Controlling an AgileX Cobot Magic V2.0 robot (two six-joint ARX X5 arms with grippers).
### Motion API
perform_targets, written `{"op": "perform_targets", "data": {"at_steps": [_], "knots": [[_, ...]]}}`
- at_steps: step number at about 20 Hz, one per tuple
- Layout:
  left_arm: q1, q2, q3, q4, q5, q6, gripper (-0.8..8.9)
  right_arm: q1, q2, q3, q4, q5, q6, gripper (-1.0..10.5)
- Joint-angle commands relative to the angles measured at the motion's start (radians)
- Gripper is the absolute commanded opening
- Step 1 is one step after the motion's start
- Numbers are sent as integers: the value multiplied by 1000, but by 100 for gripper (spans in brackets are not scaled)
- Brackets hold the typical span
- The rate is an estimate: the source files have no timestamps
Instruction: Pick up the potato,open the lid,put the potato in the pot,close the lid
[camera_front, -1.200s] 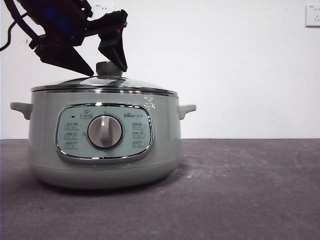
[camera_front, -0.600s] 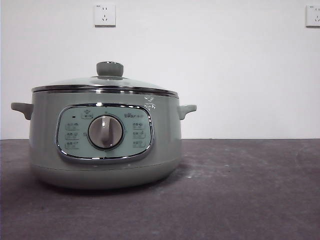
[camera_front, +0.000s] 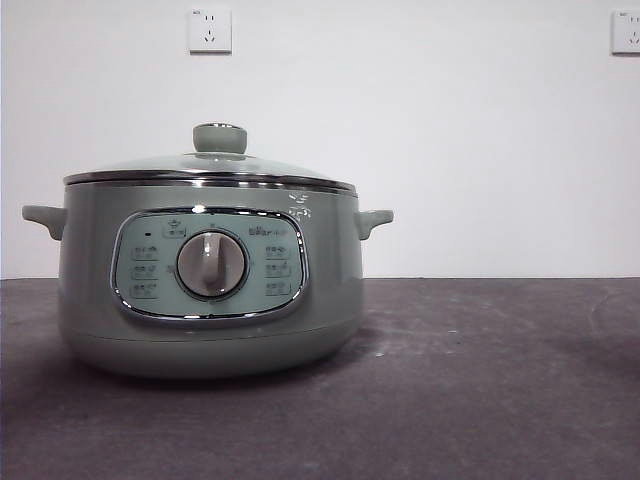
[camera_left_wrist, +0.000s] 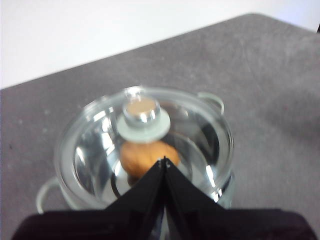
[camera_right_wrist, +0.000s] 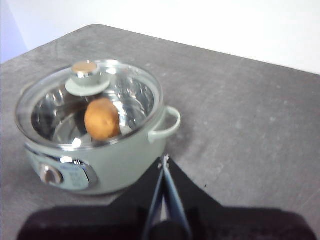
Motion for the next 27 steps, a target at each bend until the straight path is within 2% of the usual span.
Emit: {"op": "perform_targets", "data": {"at_steps": [1, 3, 6, 13, 21, 24, 27], "knots": [[-39, -52, -109, 58, -14, -3, -8, 2, -40, -96, 60, 2, 35, -12], [-60, -72, -156, 68, -14, -35, -8, 1, -45, -123, 54, 8, 53, -12], [-74, -73, -164, -6, -12, -109, -3, 1, -34, -124, 30, 6, 94, -10], [-74, -47, -164, -180, -13, -115, -1, 1, -32, -123, 17, 6, 93, 1], [-73, -51, -164, -197, -16, -111, -1, 1, -31, -123, 17, 6, 93, 1], [3, -138, -164, -141, -6, -133, -1, 2, -31, -123, 17, 5, 93, 1], [164, -221, -166, -42, -7, -65, -1, 1, -31, -123, 17, 5, 93, 1]]}}
